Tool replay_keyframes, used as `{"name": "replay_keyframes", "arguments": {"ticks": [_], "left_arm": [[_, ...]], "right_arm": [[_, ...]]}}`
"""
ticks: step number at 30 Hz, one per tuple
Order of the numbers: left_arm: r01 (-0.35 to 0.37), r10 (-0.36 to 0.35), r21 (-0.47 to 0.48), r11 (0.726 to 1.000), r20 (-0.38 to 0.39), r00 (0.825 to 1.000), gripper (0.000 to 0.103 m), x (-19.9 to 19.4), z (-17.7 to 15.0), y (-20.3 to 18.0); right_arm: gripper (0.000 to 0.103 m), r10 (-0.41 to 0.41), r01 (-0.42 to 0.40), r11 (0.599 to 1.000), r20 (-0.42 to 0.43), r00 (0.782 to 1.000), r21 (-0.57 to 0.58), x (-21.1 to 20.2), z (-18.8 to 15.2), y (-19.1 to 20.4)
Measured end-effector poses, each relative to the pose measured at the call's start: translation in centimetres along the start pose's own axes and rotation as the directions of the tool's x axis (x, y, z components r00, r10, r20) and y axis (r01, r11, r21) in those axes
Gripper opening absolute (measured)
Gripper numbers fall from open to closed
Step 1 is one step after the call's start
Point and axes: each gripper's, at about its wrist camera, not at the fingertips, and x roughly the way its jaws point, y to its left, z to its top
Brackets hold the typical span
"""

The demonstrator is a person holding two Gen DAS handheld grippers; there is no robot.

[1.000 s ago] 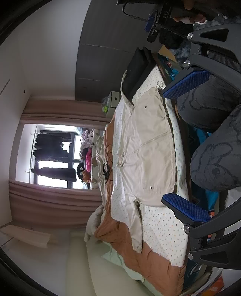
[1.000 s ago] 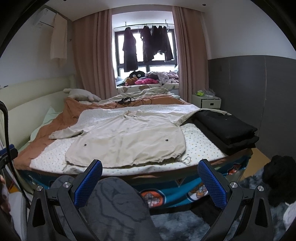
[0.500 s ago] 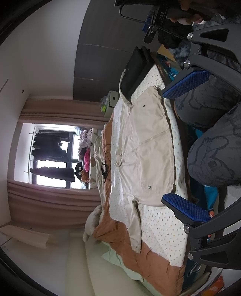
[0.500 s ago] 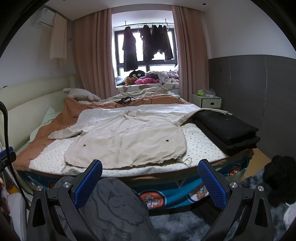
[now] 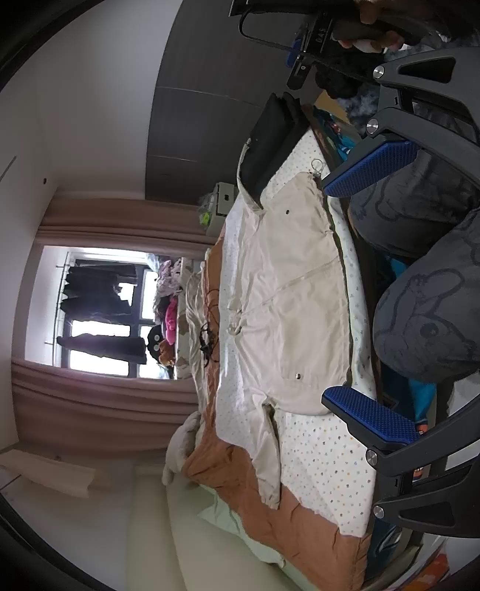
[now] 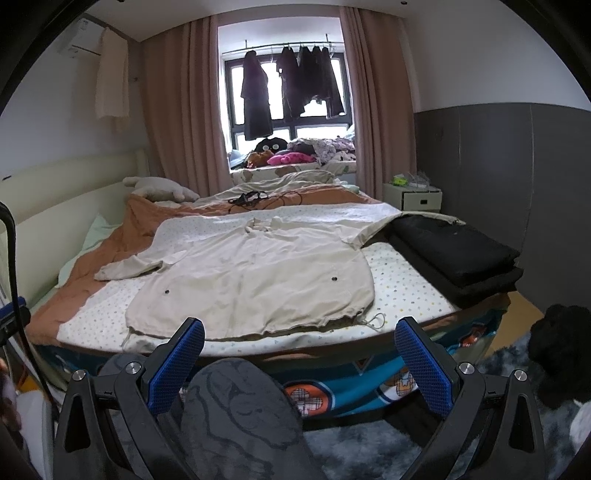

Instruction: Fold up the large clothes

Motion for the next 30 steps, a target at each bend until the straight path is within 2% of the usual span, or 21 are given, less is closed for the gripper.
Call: {"name": "replay_keyframes", "arguments": {"ticks": [10,21,25,30], "left_arm": [[-0.017,0.017,0.009,1.000,-0.009,1.000,0.103,1.4,0.5,1.4],[-0.057,0.054,-0.064,0.996,-0.038,0.998,0.103,4.8,1.7,6.3],[-0.080,0.076,-0.091,0.993,-0.044,0.996,0.103,6.7,2.2,8.1],[-0.114,0.106,-0.136,0.984,-0.064,0.992,0.103,9.2,3.3,10.5]], "right_arm": [[0.103,0.021,-0.021,1.000,-0.036,0.999,-0.016,3.0,1.3,1.9],[0.103,0.086,-0.089,0.994,-0.058,0.995,-0.055,8.5,3.3,6.3],[0.103,0.112,-0.114,0.992,-0.038,0.993,-0.054,10.5,4.3,7.4],[0.103,0.136,-0.140,0.988,-0.051,0.989,-0.068,14.4,5.9,9.4]]}}
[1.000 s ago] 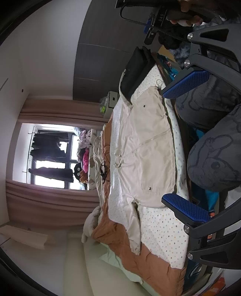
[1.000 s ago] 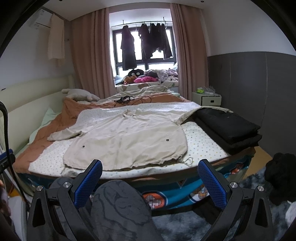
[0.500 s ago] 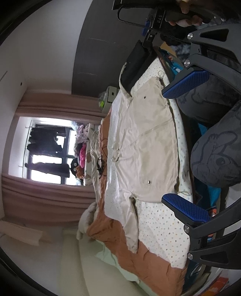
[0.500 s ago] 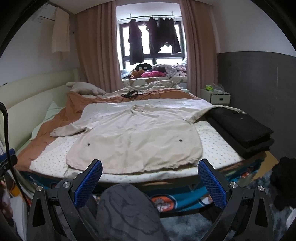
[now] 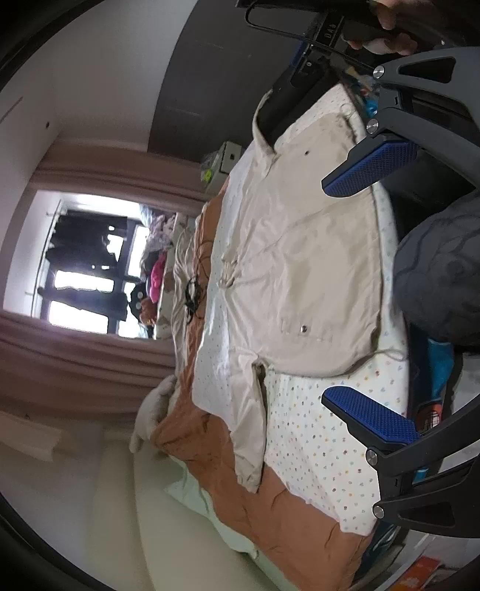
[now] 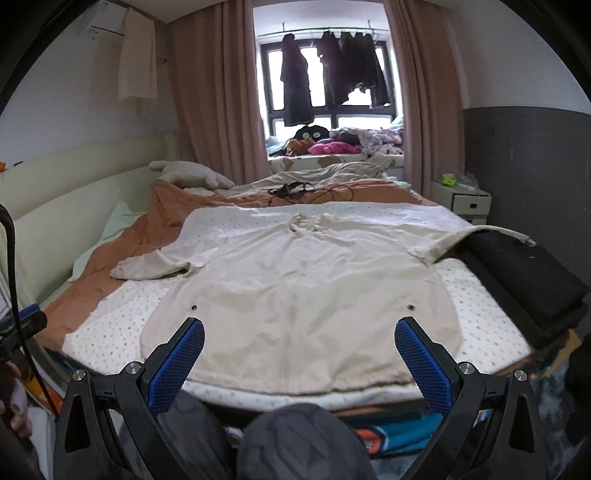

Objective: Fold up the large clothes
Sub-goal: 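Move both tools down toward the jacket's sleeve and hem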

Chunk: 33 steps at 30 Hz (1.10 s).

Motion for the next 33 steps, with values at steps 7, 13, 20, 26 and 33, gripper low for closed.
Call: {"name": "replay_keyframes", "arguments": {"ticks": [7,13,20,26,33], "left_arm": [[-0.044,0.043,-0.024,0.999,-0.041,0.998,0.103,3.3,2.2,2.5],[-0.092,0.091,-0.020,0.996,-0.048,0.995,0.103,5.6,3.8,4.0],[-0.147,0.140,-0.088,0.985,-0.087,0.986,0.103,9.5,5.8,7.4],[-0.210,0.193,-0.130,0.969,-0.131,0.972,0.103,12.6,7.2,10.9],[-0.284,0.259,-0.170,0.944,-0.157,0.953,0.099,15.5,8.9,15.3]], "right_arm": [[0.103,0.049,-0.049,0.999,-0.019,0.999,0.003,5.0,2.0,1.5],[0.103,0.096,-0.095,0.995,-0.034,0.995,0.028,9.4,3.8,2.8],[0.103,0.157,-0.151,0.985,-0.069,0.985,0.084,15.5,5.6,4.5],[0.103,0.194,-0.179,0.973,-0.096,0.976,0.145,21.2,7.0,6.1],[0.103,0.209,-0.186,0.970,-0.146,0.967,0.154,27.5,8.6,8.4]]}}
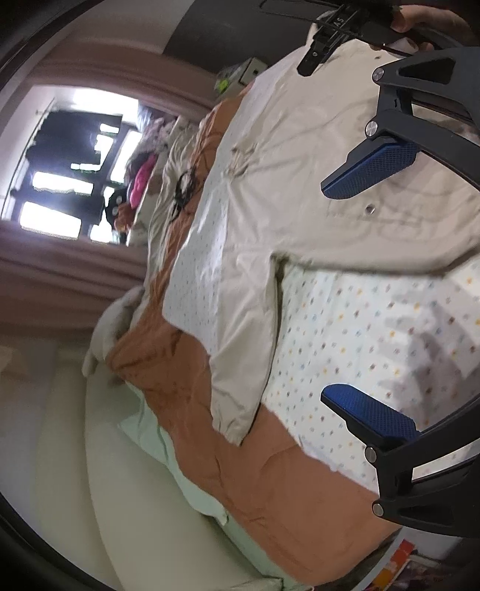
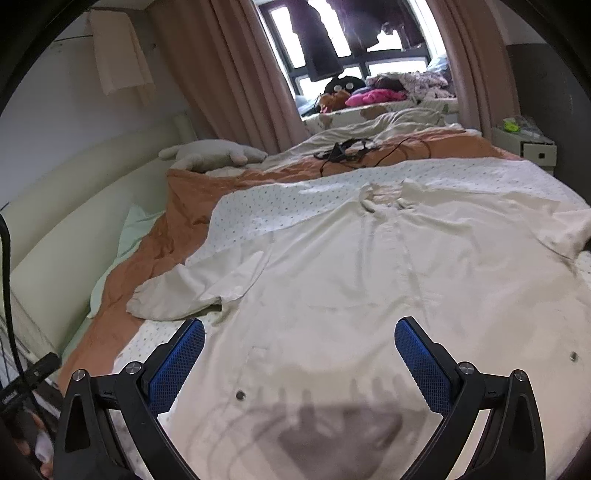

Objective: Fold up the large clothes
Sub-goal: 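Move both tools down toward the jacket's sleeve and hem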

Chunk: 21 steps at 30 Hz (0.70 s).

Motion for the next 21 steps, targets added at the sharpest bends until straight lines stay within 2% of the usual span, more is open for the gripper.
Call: {"name": "replay_keyframes", "arguments": {"ticks": [10,19,21], "left_arm": [[-0.077,0.073,-0.108,0.991,-0.038,0.997,0.086,5.0,3.2,5.9],[-0.122,0.108,-0.216,0.969,-0.078,0.991,0.077,9.4,5.1,11.7],[-0.133,0.114,-0.244,0.960,-0.091,0.989,0.075,10.5,5.4,13.2]], "right_arm": [[0.102,0.034,-0.034,0.999,-0.087,0.996,-0.001,7.4,1.3,1.7],[0.090,0.063,-0.061,0.998,-0.166,0.984,0.017,12.9,1.9,2.6],[0.084,0.071,-0.068,0.997,-0.180,0.981,0.022,13.9,2.0,2.9]]}}
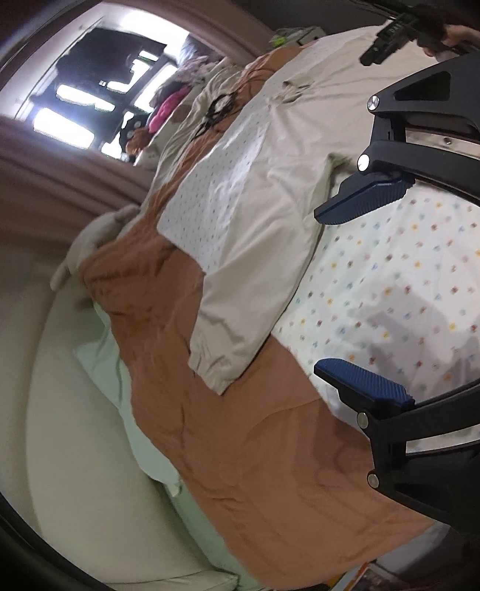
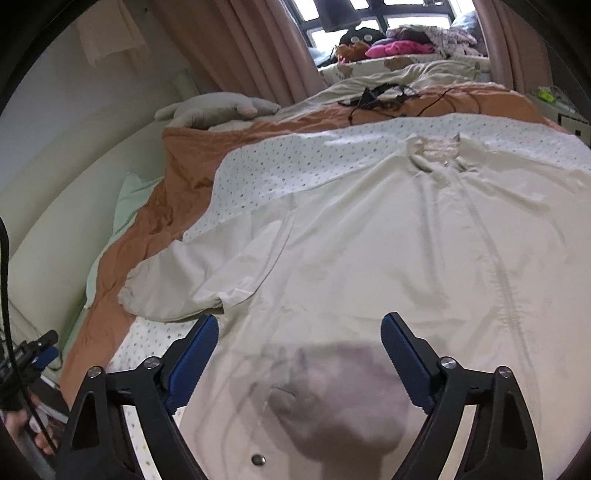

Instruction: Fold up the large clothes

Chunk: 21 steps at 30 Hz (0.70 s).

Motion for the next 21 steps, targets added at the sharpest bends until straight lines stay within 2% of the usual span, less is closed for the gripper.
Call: {"name": "replay_keyframes", "arguments": {"ticks": [4,7,13,15,21], "left_arm": [[-0.029,0.028,-0.040,0.999,-0.013,1.000,0.073,2.4,1.5,2.1],[-0.031,0.029,-0.089,0.996,-0.027,0.999,0.072,4.4,2.6,3.9],[-0.042,0.030,-0.192,0.980,-0.065,0.997,0.069,8.9,4.1,7.0],[-0.041,0.022,-0.230,0.972,-0.082,0.996,0.069,10.7,4.4,7.7],[-0.029,-0.005,-0.290,0.957,-0.116,0.993,0.066,16.6,5.7,9.1]], "right_arm": [[0.075,0.003,-0.003,1.000,-0.026,1.000,0.005,1.9,0.5,0.3],[0.073,0.003,-0.002,1.000,-0.050,0.999,0.018,3.6,0.9,0.1],[0.058,0.009,-0.005,0.999,-0.115,0.993,0.040,7.4,1.3,-0.2],[0.049,0.014,-0.007,0.998,-0.135,0.991,0.054,8.5,1.3,-0.6],[0.046,0.003,0.011,0.996,-0.149,0.989,0.092,10.5,1.8,-1.5]]}}
